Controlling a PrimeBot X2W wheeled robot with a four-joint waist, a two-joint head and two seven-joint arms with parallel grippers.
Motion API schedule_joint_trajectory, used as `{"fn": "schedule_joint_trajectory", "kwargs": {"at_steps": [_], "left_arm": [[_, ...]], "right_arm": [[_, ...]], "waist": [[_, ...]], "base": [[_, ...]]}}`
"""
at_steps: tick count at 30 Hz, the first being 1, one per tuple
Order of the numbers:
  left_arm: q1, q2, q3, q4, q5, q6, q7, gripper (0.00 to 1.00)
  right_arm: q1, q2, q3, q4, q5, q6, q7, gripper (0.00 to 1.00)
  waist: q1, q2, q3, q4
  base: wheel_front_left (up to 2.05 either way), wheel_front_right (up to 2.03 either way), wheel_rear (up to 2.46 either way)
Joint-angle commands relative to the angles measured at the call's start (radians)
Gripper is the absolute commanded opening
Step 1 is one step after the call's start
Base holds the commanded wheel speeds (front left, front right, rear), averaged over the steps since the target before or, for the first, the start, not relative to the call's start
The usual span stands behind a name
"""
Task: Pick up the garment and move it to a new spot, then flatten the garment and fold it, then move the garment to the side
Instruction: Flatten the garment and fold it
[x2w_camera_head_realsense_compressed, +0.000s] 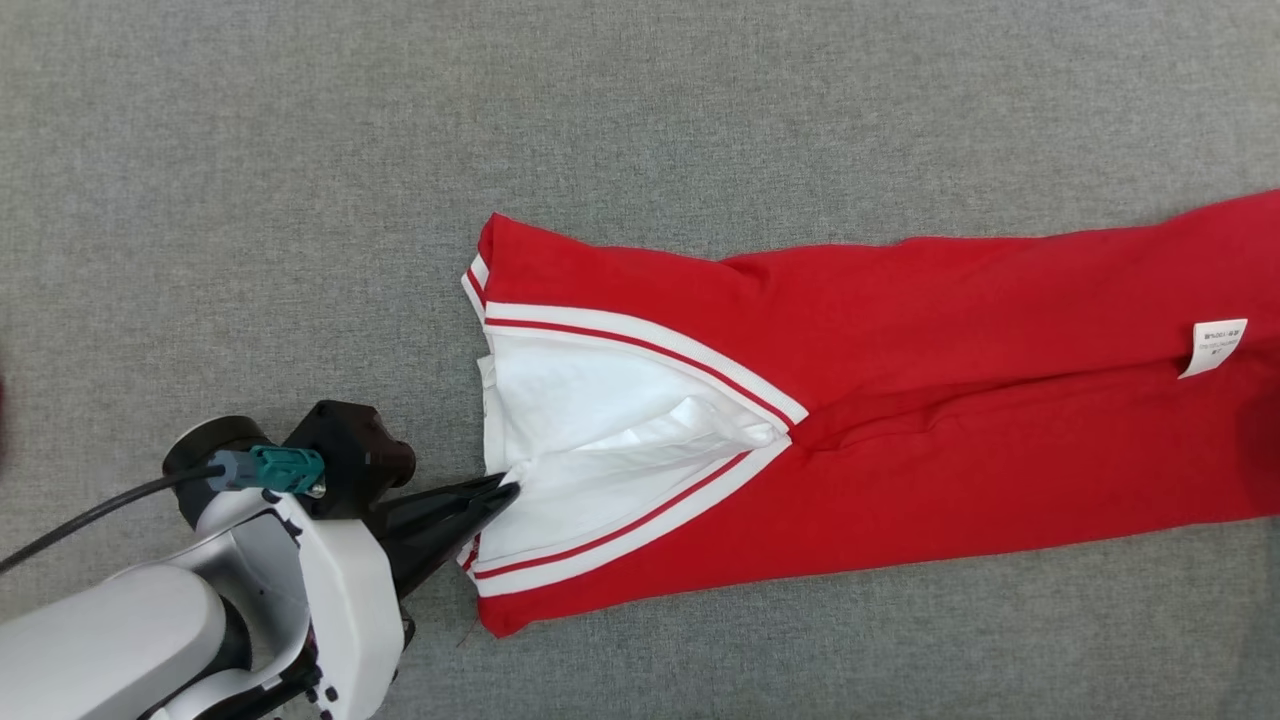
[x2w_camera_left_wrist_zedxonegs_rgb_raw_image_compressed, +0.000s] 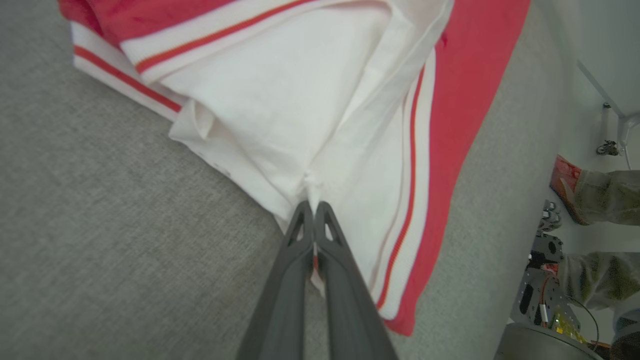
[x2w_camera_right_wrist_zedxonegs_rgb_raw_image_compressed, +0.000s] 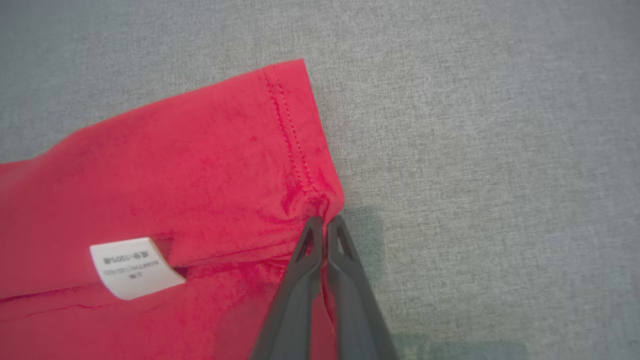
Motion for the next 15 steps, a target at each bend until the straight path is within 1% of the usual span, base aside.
{"fn": "schedule_joint_trajectory", "kwargs": {"at_steps": [1, 2, 6, 10, 11, 13, 15], "left_arm": [[0.023, -0.018, 0.003, 0.022, 0.009, 0.020, -0.027, 0.77], [0.035, -0.036, 0.011, 0.039, 0.009, 0.040, -0.056, 1.00], [0.109, -0.099, 0.045, 0.098, -0.004, 0.124, -0.191, 1.00], [0.211, -0.154, 0.109, 0.144, -0.040, 0.224, -0.372, 1.00], [0.240, -0.167, 0.128, 0.154, -0.046, 0.257, -0.407, 1.00], [0.290, -0.203, 0.173, 0.172, -0.039, 0.317, -0.450, 1.00], [0.345, -0.247, 0.218, 0.185, -0.014, 0.367, -0.464, 1.00]], "right_arm": [[0.008, 0.006, -0.005, 0.003, -0.009, -0.002, -0.026, 1.00], [0.012, 0.012, -0.006, 0.003, -0.009, -0.002, -0.039, 1.00], [0.049, 0.028, -0.012, -0.019, -0.013, -0.002, -0.117, 1.00], [0.117, 0.049, -0.010, -0.059, -0.020, -0.002, -0.255, 1.00], [0.140, 0.059, -0.012, -0.063, -0.024, -0.002, -0.295, 1.00], [0.191, 0.077, -0.009, -0.074, -0.039, -0.001, -0.375, 1.00], [0.239, 0.101, -0.016, -0.072, -0.058, -0.001, -0.460, 1.00]], "waist": [[0.0000, 0.0000, -0.014, 0.002], [0.0000, 0.0000, -0.023, 0.003], [0.0000, 0.0000, -0.071, 0.006], [0.0000, 0.0000, -0.137, 0.012], [0.0000, 0.0000, -0.154, 0.015], [0.0000, 0.0000, -0.191, 0.026], [0.0000, 0.0000, -0.225, 0.043]], "base": [[0.00, 0.00, 0.00], [0.00, 0.00, 0.00], [0.00, 0.00, 0.00], [0.00, 0.00, 0.00], [0.00, 0.00, 0.00], [0.00, 0.00, 0.00], [0.00, 0.00, 0.00]]}}
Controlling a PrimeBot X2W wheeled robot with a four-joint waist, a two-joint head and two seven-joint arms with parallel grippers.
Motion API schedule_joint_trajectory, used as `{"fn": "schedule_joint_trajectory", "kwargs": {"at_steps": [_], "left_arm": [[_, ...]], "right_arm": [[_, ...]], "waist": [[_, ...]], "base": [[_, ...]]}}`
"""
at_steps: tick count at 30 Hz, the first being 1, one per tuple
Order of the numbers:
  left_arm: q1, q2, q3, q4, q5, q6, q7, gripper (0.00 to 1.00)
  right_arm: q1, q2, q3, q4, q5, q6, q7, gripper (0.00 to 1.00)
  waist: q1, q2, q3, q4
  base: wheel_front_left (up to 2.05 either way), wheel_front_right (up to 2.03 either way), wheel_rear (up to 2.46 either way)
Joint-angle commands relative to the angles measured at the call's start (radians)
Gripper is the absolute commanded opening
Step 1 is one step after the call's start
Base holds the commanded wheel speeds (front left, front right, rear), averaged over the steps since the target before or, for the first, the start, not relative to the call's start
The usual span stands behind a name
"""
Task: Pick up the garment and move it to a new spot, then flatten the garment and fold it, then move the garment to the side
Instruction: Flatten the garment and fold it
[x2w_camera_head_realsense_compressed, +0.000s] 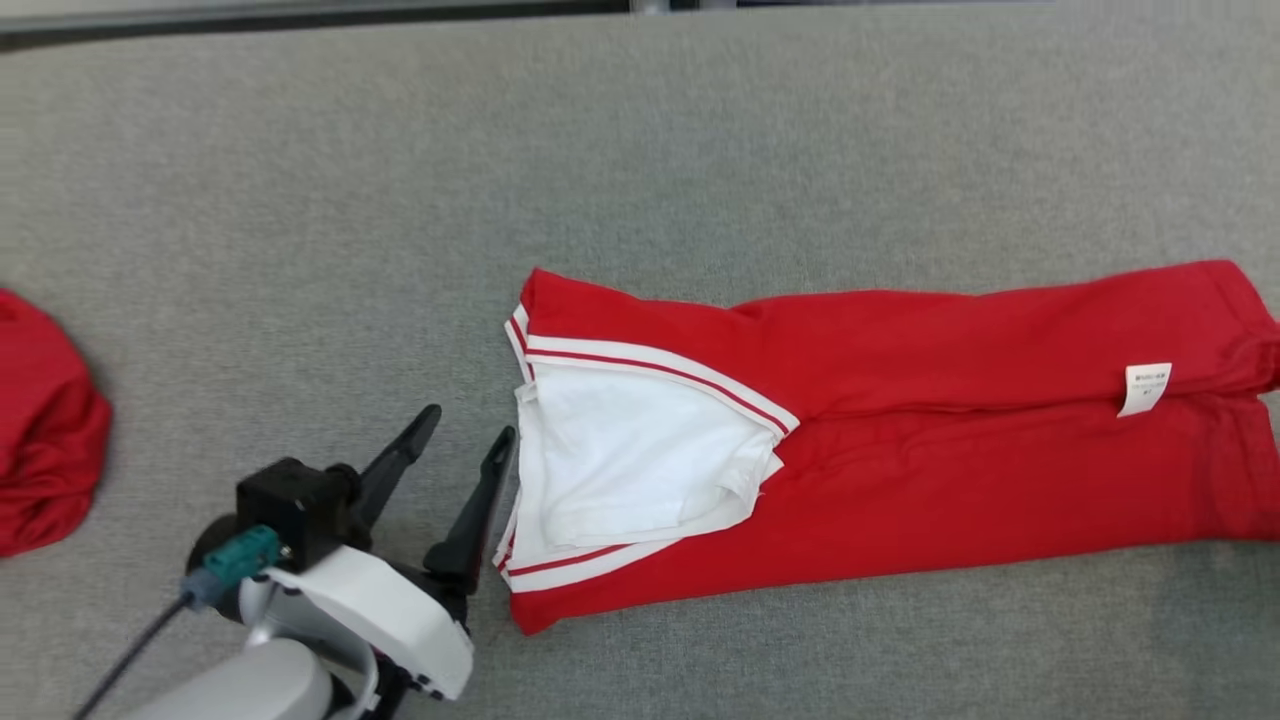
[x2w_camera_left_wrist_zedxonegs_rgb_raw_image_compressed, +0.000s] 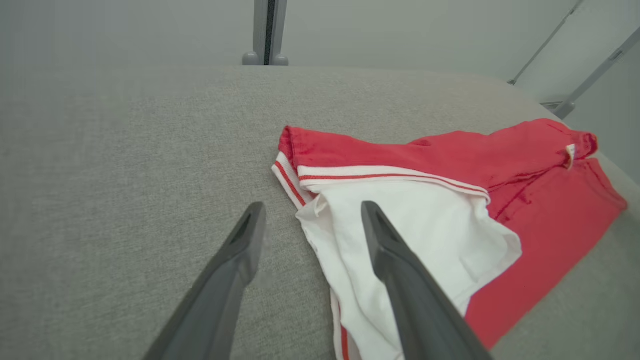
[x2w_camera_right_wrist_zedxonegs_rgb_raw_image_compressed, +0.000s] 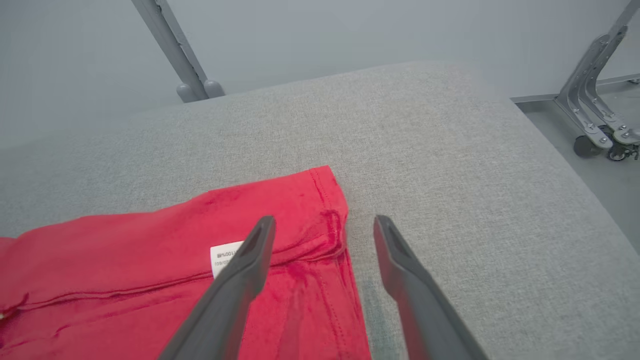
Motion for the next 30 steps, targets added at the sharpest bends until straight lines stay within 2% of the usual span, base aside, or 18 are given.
{"fn": "schedule_joint_trajectory", "kwargs": {"at_steps": [1, 5, 8, 10, 16, 23, 27, 30], "left_arm": [[0.022, -0.012, 0.014, 0.003, 0.017, 0.015, -0.004, 1.00], [0.131, -0.120, 0.141, 0.021, 0.160, 0.083, -0.007, 1.00], [0.222, -0.202, 0.253, 0.025, 0.298, 0.103, -0.007, 1.00], [0.271, -0.250, 0.302, 0.029, 0.393, 0.100, -0.007, 1.00], [0.375, -0.366, 0.401, 0.037, 0.576, 0.046, -0.007, 1.00], [0.434, -0.456, 0.463, 0.070, 0.667, -0.046, -0.007, 1.00], [0.453, -0.490, 0.497, 0.088, 0.697, -0.089, -0.007, 1.00], [0.462, -0.510, 0.530, 0.089, 0.716, -0.113, -0.007, 1.00]], "right_arm": [[0.017, 0.007, -0.005, 0.001, -0.009, -0.001, -0.026, 1.00], [0.082, 0.083, -0.044, 0.054, -0.059, 0.000, -0.189, 1.00], [0.070, 0.134, -0.067, 0.122, -0.066, 0.000, -0.238, 1.00], [0.041, 0.141, -0.079, 0.178, -0.081, 0.000, -0.241, 1.00], [-0.066, 0.108, -0.121, 0.366, -0.147, 0.000, -0.181, 1.00], [-0.140, 0.077, -0.192, 0.552, -0.245, -0.001, -0.061, 1.00], [-0.105, 0.101, -0.194, 0.607, -0.254, 0.000, 0.008, 1.00], [-0.073, 0.124, -0.183, 0.603, -0.231, 0.000, 0.045, 1.00]], "waist": [[0.0000, -0.0001, -0.049, 0.025], [0.0000, -0.0001, -0.094, 0.064], [0.0000, -0.0001, -0.116, 0.089], [0.0000, -0.0001, -0.125, 0.108], [0.0000, -0.0001, -0.146, 0.176], [0.0000, -0.0001, -0.140, 0.231], [0.0000, -0.0001, -0.142, 0.243], [0.0000, -0.0001, -0.144, 0.240]], "base": [[0.00, 0.00, 0.00], [0.00, 0.00, 0.00], [0.00, 0.00, 0.00], [0.00, 0.00, 0.00], [0.00, 0.00, 0.00], [0.00, 0.00, 0.00], [0.00, 0.00, 0.00], [0.00, 0.00, 0.00]]}}
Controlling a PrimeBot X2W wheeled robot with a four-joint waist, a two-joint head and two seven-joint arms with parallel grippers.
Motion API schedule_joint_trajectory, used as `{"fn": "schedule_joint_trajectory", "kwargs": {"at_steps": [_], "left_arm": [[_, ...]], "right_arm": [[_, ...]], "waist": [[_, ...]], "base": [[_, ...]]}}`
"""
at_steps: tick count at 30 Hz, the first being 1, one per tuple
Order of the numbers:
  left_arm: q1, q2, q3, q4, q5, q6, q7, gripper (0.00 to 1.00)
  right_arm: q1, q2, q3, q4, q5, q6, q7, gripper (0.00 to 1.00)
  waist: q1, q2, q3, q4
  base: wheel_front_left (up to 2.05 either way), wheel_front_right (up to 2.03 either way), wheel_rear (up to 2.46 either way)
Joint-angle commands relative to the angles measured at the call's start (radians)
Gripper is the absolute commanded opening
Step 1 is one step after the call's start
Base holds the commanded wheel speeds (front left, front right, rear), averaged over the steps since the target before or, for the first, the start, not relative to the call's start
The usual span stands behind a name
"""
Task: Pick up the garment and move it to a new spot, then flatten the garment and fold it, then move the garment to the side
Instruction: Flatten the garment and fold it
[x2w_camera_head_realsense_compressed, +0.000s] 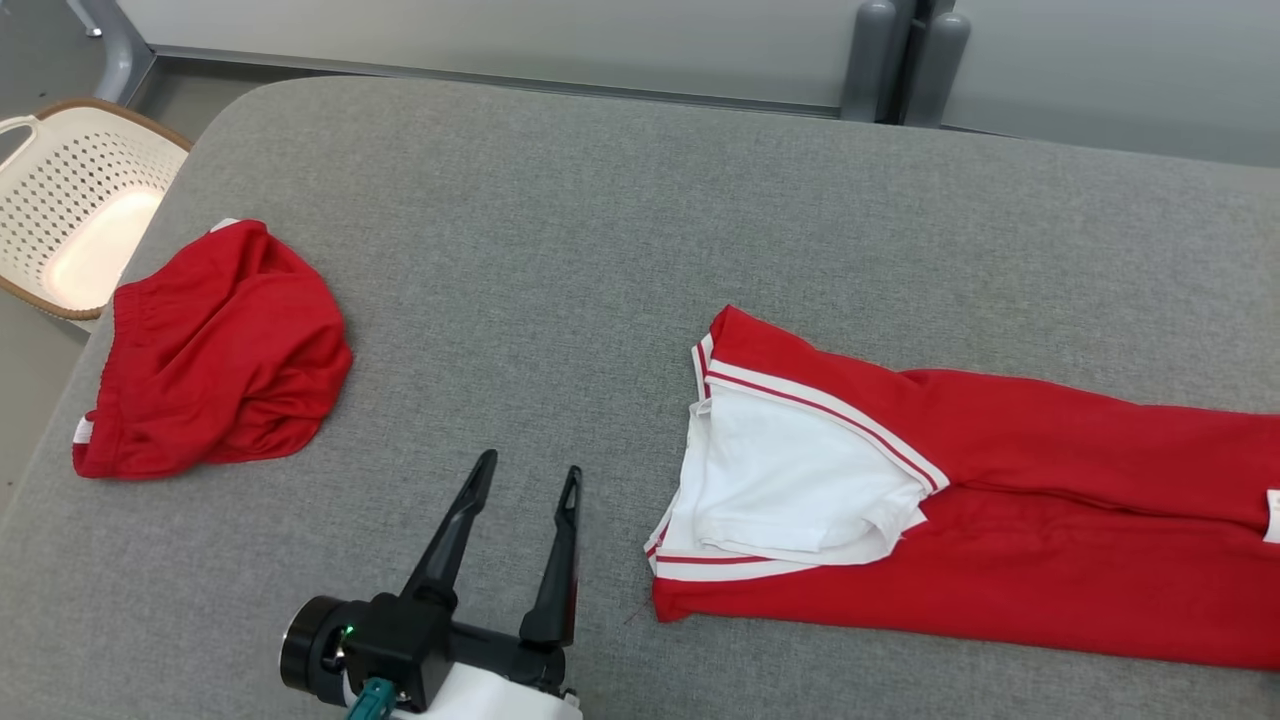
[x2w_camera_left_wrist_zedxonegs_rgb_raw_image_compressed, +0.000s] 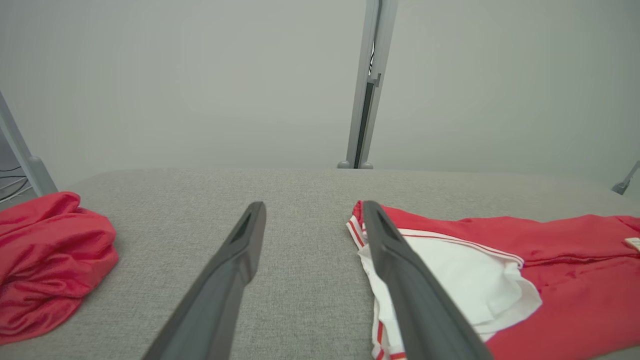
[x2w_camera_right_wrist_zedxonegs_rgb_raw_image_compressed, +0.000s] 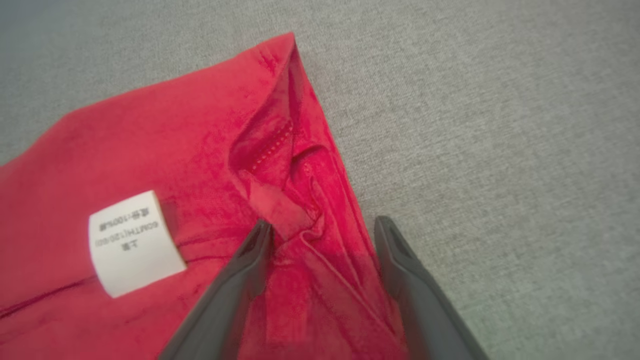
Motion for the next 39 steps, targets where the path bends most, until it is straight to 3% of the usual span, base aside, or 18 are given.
{"fn": "schedule_joint_trajectory", "kwargs": {"at_steps": [1, 2, 3, 4, 7, 16, 19, 24, 31, 35, 39], "left_arm": [[0.006, -0.005, 0.017, -0.002, 0.008, -0.008, -0.001, 1.00], [0.012, -0.012, 0.026, -0.002, 0.014, -0.016, -0.001, 1.00], [0.016, -0.018, 0.035, 0.000, 0.019, -0.025, -0.001, 1.00], [0.017, -0.023, 0.041, 0.002, 0.025, -0.035, -0.001, 1.00], [0.026, -0.038, 0.064, 0.006, 0.041, -0.059, -0.001, 1.00], [0.033, -0.071, 0.116, 0.016, 0.083, -0.114, -0.001, 1.00], [0.032, -0.077, 0.125, 0.021, 0.094, -0.131, -0.001, 1.00], [0.038, -0.091, 0.140, 0.031, 0.110, -0.147, -0.001, 1.00], [0.049, -0.114, 0.144, 0.055, 0.116, -0.167, -0.001, 1.00], [0.050, -0.126, 0.141, 0.069, 0.115, -0.181, -0.001, 1.00], [0.051, -0.134, 0.135, 0.083, 0.120, -0.197, -0.001, 1.00]], "right_arm": [[0.039, 0.031, 0.017, 0.020, 0.014, 0.000, 0.026, 0.98], [0.045, 0.030, 0.021, 0.014, 0.021, 0.000, 0.024, 0.47], [0.048, 0.026, 0.027, 0.009, 0.026, 0.000, 0.018, 0.13], [0.047, 0.022, 0.032, 0.002, 0.032, 0.000, 0.004, 0.00], [0.032, 0.014, 0.045, -0.007, 0.056, -0.001, -0.032, 0.00], [-0.046, -0.100, 0.027, -0.016, 0.056, -0.001, -0.093, 0.00], [-0.067, -0.174, 0.023, -0.033, 0.014, -0.001, -0.074, 0.00], [-0.095, -0.225, 0.056, -0.154, 0.005, -0.001, 0.020, 0.00], [-0.057, -0.160, 0.145, -0.454, 0.031, -0.001, 0.166, 0.00], [-0.035, -0.071, 0.217, -0.593, 0.034, -0.001, 0.198, 0.00], [-0.019, 0.033, 0.300, -0.643, 0.032, 0.000, 0.184, 0.00]], "waist": [[0.0000, -0.0001, 0.001, -0.007], [0.0000, -0.0001, 0.002, -0.012], [0.0000, -0.0001, 0.002, -0.017], [0.0000, -0.0001, 0.003, -0.021], [0.0000, -0.0001, -0.001, -0.037], [0.0000, -0.0001, 0.004, -0.099], [0.0000, -0.0001, 0.006, -0.121], [0.0000, -0.0001, -0.004, -0.150], [0.0000, -0.0001, -0.036, -0.158], [0.0000, -0.0001, -0.048, -0.139], [0.0000, -0.0001, -0.053, -0.104]], "base": [[0.00, 0.00, 0.00], [0.00, 0.00, 0.00], [0.00, 0.00, 0.00], [0.00, 0.00, 0.00], [0.00, 0.00, 0.00], [0.00, 0.00, 0.00], [0.00, 0.00, 0.00], [0.00, 0.00, 0.00], [0.00, 0.00, 0.00], [0.00, 0.00, 0.00], [0.00, 0.00, 0.00]]}}
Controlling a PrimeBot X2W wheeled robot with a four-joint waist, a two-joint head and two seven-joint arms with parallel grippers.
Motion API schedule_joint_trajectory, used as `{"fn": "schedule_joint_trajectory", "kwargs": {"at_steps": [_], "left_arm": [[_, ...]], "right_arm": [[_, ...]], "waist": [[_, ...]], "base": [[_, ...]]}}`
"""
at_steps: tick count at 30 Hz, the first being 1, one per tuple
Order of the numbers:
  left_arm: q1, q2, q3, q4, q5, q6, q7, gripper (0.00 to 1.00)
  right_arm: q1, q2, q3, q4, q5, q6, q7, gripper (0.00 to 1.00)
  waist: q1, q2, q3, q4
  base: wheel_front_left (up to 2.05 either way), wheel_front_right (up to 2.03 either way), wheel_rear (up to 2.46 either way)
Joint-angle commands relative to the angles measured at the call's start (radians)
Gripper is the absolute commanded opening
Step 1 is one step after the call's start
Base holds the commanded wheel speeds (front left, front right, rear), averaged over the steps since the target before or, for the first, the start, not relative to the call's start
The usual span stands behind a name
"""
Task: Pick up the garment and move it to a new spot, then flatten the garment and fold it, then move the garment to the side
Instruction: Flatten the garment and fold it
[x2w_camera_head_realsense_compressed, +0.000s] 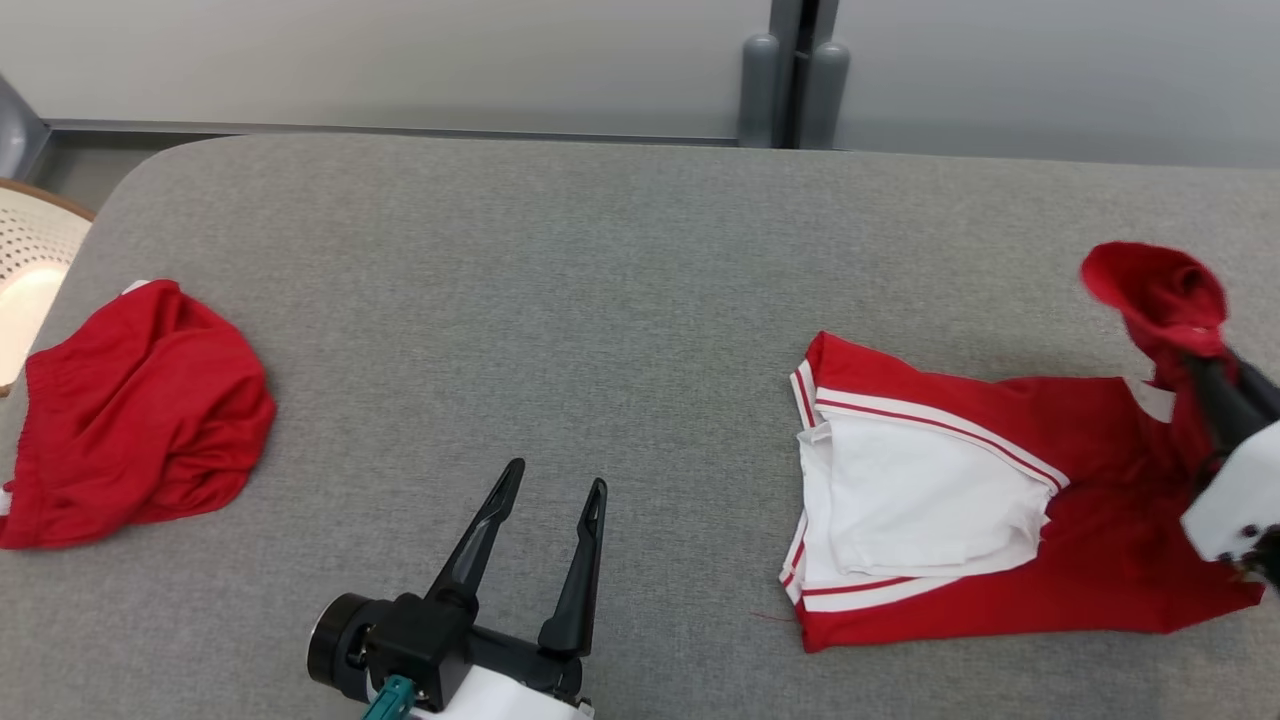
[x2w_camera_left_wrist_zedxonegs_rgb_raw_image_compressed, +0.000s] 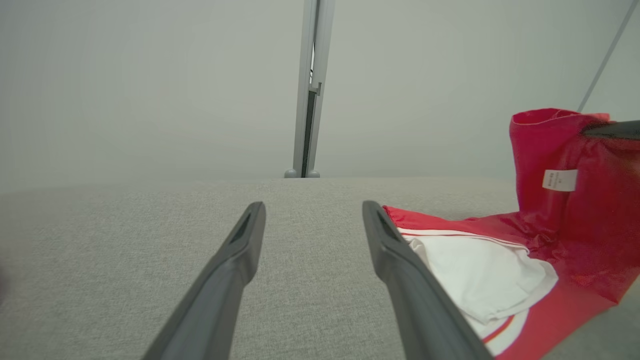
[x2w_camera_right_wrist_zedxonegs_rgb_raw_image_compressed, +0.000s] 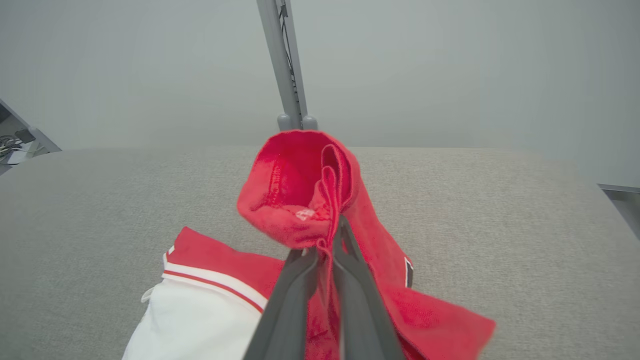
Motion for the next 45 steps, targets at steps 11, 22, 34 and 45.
{"fn": "schedule_joint_trajectory", "kwargs": {"at_steps": [11, 22, 34, 45], "left_arm": [[0.015, -0.011, -0.006, 0.022, 0.010, -0.020, -0.002, 1.00], [0.024, -0.016, -0.010, 0.030, 0.007, -0.025, -0.001, 1.00], [0.036, -0.017, 0.013, 0.033, 0.009, -0.015, -0.002, 1.00], [0.060, -0.017, 0.047, 0.010, 0.022, -0.009, -0.001, 1.00]], "right_arm": [[-0.004, 0.161, 0.145, 0.172, -0.017, -0.001, -0.115, 0.00], [-0.017, 0.194, 0.212, 0.279, -0.002, -0.001, -0.143, 0.00], [0.067, 0.185, 0.135, 0.084, 0.089, -0.001, -0.159, 1.00], [0.212, 0.023, 0.121, 0.069, 0.032, -0.001, -0.430, 1.00]], "waist": [[0.0000, -0.0001, -0.024, 0.116], [0.0000, -0.0001, -0.021, 0.147], [0.0000, -0.0001, -0.039, 0.111], [0.0000, -0.0001, -0.087, 0.034]], "base": [[0.00, 0.00, 0.00], [0.00, 0.00, 0.00], [0.00, 0.00, 0.00], [0.00, 0.00, 0.00]]}}
